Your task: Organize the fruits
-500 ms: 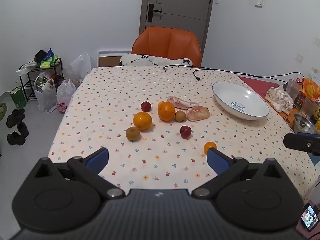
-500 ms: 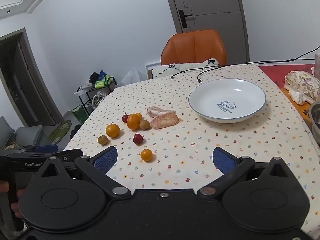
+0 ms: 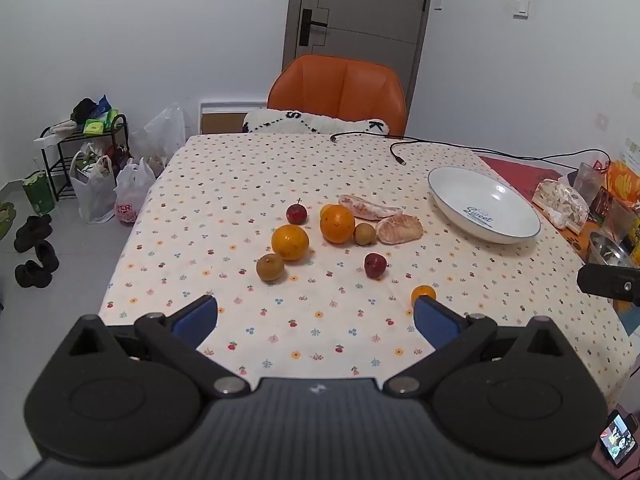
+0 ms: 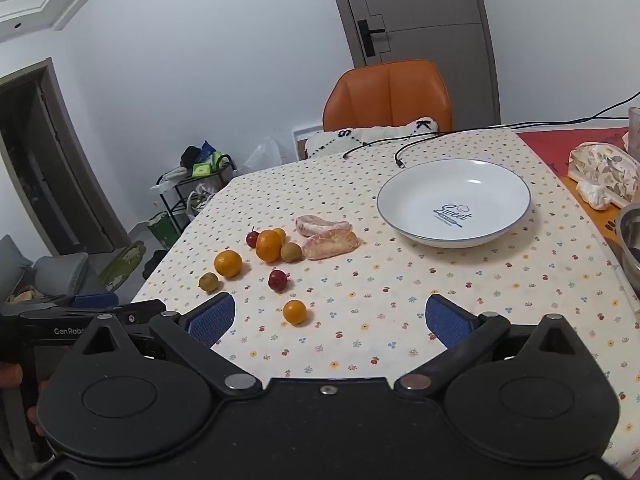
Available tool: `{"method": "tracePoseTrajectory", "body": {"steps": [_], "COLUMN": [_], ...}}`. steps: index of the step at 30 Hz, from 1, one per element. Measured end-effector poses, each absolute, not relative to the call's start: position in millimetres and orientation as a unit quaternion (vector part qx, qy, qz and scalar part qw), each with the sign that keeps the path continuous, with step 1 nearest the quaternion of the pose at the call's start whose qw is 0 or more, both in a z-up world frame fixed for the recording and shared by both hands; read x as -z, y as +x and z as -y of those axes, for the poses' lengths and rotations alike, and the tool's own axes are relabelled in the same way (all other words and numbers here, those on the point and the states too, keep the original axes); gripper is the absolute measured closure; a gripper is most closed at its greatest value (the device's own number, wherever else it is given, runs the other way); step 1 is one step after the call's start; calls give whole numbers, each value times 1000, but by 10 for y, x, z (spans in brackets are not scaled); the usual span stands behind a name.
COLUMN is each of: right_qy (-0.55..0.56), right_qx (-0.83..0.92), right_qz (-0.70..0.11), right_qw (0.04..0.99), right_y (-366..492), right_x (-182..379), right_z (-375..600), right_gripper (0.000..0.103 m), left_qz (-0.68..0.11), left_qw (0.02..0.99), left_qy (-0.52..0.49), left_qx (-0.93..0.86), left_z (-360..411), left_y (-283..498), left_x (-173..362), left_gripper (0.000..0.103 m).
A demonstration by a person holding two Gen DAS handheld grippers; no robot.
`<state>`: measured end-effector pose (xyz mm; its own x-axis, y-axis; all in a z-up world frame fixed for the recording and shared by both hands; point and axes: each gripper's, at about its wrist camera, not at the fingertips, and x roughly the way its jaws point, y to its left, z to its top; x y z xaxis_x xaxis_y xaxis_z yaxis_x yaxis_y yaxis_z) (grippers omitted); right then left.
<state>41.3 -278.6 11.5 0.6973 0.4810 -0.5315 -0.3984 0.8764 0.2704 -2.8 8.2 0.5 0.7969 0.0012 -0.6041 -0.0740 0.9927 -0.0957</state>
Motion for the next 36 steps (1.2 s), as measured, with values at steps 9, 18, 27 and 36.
{"method": "tracePoseTrajectory", "body": {"steps": [9,18,27,36], "right_qy": [65,60,49,52], "right_qx": [-242,-242,-238,-232], "right_qz": [-308,-310,-313,-313], "right_qw": [918,918,918,920], "right_y": [406,395,422,421], "right_x": [-112,-125,-96,-94], "right_z": [2769,2743,2707,2748], "right_gripper": [0,0,0,0], "left_qz": [-319,-318,-318,-318], "left_qw": [946,946,946,946], "left_qy": [-57,-58,-59,-56], "left_qx": [-21,-20,-21,-14], "left_z": [-80,-90,-131,-99], "left_y": [-35,-49,-53,-59], "left_x": [-17,-14,-13,-16], "left_gripper": [0,0,0,0]}}
